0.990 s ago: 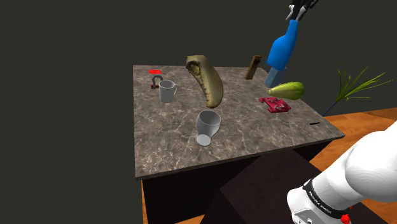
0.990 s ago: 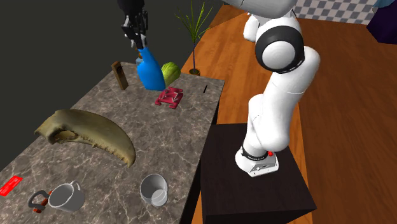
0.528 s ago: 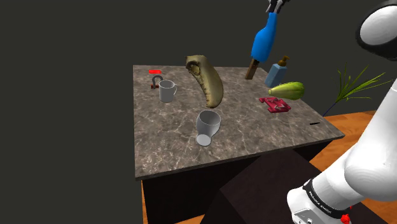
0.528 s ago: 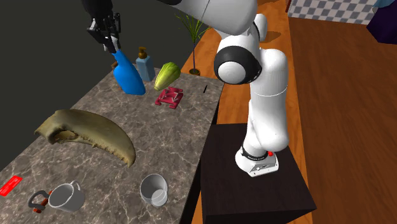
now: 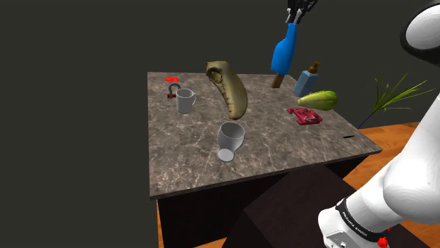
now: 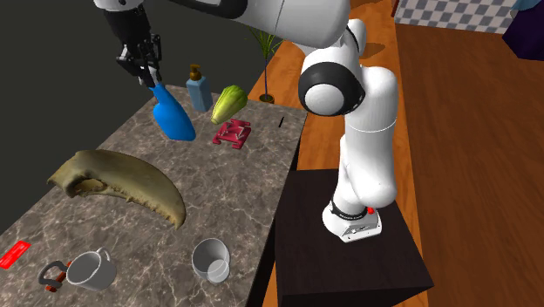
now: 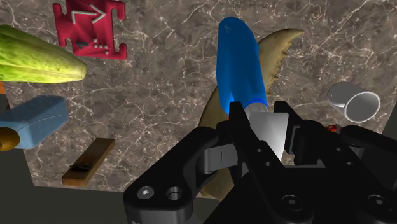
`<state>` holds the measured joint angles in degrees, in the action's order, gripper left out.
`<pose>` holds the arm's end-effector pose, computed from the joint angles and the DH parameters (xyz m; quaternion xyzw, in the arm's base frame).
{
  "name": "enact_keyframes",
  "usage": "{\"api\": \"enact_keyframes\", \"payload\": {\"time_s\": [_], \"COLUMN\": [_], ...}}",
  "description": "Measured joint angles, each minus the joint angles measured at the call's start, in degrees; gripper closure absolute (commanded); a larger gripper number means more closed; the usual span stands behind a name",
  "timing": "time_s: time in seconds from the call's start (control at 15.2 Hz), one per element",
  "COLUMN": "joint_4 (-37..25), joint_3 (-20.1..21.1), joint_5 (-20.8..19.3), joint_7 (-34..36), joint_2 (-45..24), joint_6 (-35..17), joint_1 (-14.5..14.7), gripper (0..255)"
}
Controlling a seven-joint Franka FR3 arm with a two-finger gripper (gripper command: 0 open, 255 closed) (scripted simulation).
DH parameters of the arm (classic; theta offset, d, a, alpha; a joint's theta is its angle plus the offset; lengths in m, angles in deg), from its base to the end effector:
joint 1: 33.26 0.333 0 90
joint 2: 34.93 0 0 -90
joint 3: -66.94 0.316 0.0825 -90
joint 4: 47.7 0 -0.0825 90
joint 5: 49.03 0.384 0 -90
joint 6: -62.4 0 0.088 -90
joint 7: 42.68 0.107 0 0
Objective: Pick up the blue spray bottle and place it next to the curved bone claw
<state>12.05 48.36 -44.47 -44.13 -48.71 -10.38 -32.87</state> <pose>0.5664 -0.1402 0.7057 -0.9916 0.1296 0.0009 0.0002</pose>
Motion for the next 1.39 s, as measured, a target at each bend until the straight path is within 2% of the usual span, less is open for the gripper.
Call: {"api": "enact_keyframes", "payload": {"time_s": [0.79,1.39], "joint_4": [18.93,28.62], "joint_3": [0.56,0.85], "joint_5": [-2.38,-3.09], "joint_7": [1.03,1.56], "joint_2": [6.74,8.96], "joint_6": [-12.49,-20.07], "joint_1": [2.03,2.59], "gripper": [255,255]}}
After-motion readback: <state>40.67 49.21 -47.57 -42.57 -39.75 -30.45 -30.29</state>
